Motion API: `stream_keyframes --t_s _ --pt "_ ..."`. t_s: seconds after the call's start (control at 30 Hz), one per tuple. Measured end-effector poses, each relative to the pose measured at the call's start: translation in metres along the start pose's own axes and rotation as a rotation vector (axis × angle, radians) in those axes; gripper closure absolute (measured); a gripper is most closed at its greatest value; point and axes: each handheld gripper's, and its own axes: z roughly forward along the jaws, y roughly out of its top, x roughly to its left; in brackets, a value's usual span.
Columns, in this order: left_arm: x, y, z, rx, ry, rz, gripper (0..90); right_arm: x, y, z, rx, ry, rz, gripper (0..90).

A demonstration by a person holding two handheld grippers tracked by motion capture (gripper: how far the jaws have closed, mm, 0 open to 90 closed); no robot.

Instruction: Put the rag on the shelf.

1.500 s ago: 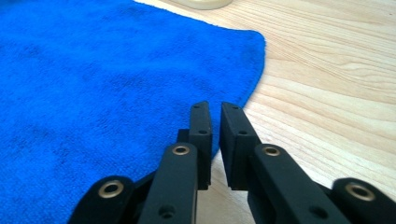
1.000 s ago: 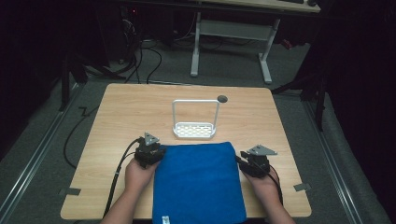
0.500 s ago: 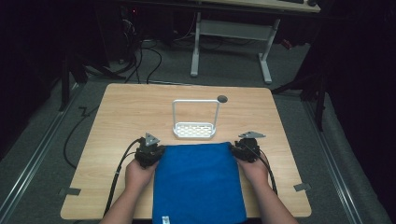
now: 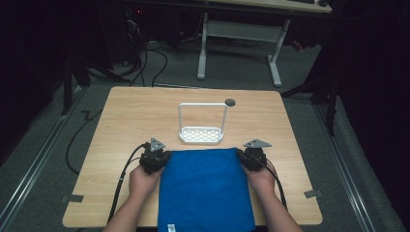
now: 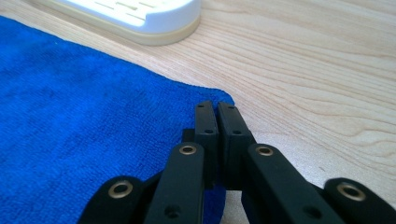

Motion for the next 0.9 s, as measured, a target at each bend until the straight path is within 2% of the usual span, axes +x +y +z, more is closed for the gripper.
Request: stream_keyframes --t_s 0.13,0.3,0.33,0.47,0.6,0.83,0.9 --pt "0.001 -0.002 -0.007 -0.036 -0.013 -0.029 86.4 0.003 0.003 -0.014 -0.079 0.014 0.009 87.9" --pt "-0.004 -0.003 -0.023 -0.098 -0.024 -0.029 86.6 0.011 0.003 -0.035 -0.175 0.046 0.016 87.9" --pt "-0.006 -0.004 -0.026 -0.118 -0.027 -0.036 86.6 0.011 0.002 -0.038 -0.184 0.047 0.012 87.9" --pt "-0.008 -0.004 -0.033 -0.146 -0.016 -0.028 86.6 0.012 0.001 -0.046 -0.201 0.052 -0.003 87.9" --pt "-0.008 -0.005 -0.037 -0.182 -0.023 -0.035 86.6 0.012 0.000 -0.049 -0.214 0.058 -0.004 87.8" --pt "-0.011 -0.001 -0.046 -0.225 -0.018 -0.014 86.8 0.013 0.003 -0.057 -0.263 0.062 0.010 87.9" --pt "-0.013 0.001 -0.051 -0.238 -0.004 0.004 87.0 0.014 0.005 -0.060 -0.280 0.064 0.011 87.9"
